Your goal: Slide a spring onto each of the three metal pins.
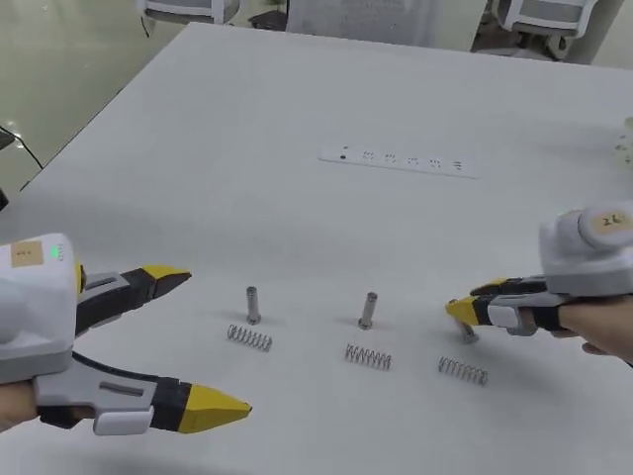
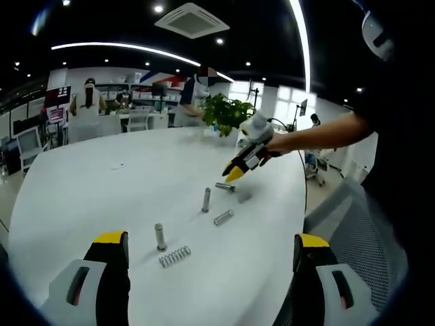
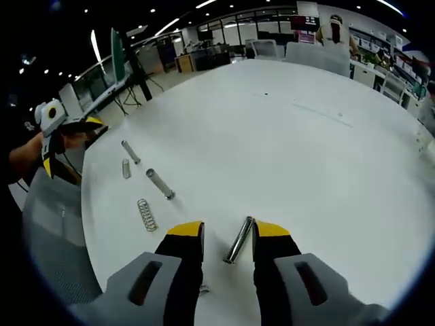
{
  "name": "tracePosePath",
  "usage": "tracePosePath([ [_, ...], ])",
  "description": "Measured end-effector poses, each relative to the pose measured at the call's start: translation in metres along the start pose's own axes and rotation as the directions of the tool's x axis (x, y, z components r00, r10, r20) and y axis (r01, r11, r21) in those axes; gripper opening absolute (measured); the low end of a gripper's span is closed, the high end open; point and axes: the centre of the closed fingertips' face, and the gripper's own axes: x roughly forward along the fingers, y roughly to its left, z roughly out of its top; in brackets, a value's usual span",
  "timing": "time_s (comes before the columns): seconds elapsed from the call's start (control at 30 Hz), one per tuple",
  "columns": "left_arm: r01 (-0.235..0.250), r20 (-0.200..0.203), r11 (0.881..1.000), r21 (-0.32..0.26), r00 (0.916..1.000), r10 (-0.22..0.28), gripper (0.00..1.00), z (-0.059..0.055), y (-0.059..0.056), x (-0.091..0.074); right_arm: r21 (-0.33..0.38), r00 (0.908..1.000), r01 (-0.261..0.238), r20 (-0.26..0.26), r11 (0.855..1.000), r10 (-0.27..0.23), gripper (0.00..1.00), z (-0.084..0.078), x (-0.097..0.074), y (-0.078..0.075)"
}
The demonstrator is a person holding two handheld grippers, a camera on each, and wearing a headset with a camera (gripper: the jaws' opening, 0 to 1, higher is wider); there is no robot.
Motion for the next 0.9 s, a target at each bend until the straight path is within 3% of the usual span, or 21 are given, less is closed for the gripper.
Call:
tracePosePath([
  [0.23,0.001,-0.006,1.0,-0.004,1.0,-0.001,0.98,-0.004,0.0,0.0,-0.01,0.9988,0.027,-0.041,1.0,-0.027,0.21,-0.001,0.009,-0.007],
  [0.67,0.002,-0.021,1.0,-0.005,0.9998,-0.002,0.98,-0.008,0.002,0.001,0.112,0.9936,0.068,-0.098,0.991,-0.057,0.11,-0.008,0.019,-0.022],
  [0.9,0.003,-0.02,1.0,-0.01,0.9998,-0.003,0.98,-0.008,0.003,0.002,0.095,0.9884,0.079,-0.137,0.992,-0.065,0.09,-0.017,0.022,-0.021],
])
